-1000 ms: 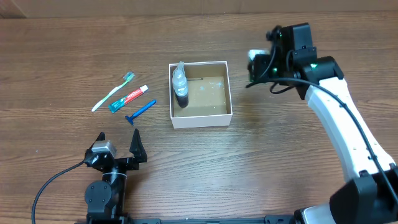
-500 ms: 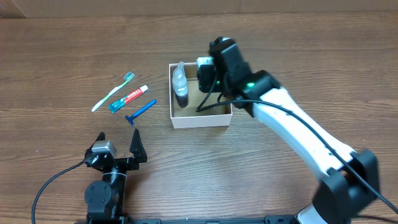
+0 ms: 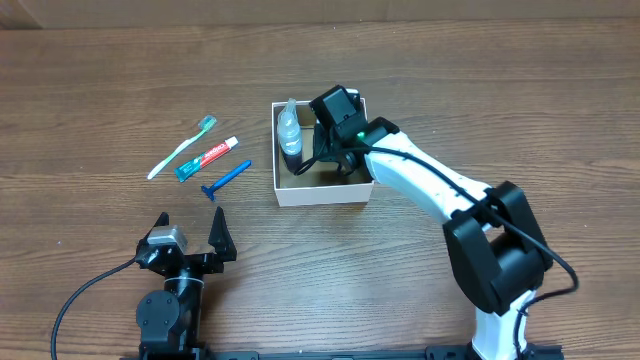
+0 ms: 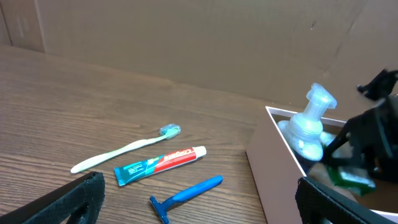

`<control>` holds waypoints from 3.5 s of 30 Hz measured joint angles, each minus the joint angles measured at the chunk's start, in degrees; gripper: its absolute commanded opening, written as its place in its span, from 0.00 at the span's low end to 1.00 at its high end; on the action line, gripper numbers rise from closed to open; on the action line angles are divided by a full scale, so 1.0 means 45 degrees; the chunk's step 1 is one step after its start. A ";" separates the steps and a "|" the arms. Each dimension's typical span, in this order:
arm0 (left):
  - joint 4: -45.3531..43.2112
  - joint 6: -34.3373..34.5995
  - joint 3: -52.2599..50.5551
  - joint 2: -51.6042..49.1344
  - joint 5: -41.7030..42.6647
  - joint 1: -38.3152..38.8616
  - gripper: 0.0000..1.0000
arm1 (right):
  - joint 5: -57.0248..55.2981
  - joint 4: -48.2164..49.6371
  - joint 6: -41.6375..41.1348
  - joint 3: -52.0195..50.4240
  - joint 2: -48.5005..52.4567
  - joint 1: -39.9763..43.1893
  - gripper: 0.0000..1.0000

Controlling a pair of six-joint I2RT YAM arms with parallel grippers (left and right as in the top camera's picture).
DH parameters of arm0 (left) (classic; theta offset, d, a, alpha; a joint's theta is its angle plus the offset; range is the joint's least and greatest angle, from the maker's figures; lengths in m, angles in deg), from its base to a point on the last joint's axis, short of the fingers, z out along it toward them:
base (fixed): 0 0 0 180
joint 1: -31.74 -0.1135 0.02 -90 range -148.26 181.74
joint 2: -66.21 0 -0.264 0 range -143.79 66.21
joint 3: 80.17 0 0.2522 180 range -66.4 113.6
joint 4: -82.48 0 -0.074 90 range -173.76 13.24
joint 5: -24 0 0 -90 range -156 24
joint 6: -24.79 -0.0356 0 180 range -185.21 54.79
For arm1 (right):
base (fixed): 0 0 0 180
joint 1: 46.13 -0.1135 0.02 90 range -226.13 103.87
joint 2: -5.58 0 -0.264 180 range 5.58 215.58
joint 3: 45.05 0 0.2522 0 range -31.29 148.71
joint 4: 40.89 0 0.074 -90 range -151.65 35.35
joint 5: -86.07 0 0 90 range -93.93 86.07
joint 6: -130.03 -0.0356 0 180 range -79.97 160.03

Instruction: Pack container

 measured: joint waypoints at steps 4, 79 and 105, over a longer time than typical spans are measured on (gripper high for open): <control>0.0000 0.0000 0.0000 0.0000 0.0000 0.0000 1.00 | 0.0010 0.0170 -0.0044 0.0005 0.0597 0.0000 0.61; 0.4673 0.0301 0.5693 -0.5037 0.1865 0.0000 1.00 | -0.0879 -0.9374 0.0301 0.2254 -0.3832 0.9442 1.00; 1.0375 -0.6232 1.5256 -1.7816 0.2327 -0.0005 1.00 | -0.0874 -0.9379 0.0291 0.2225 -0.3832 0.9442 1.00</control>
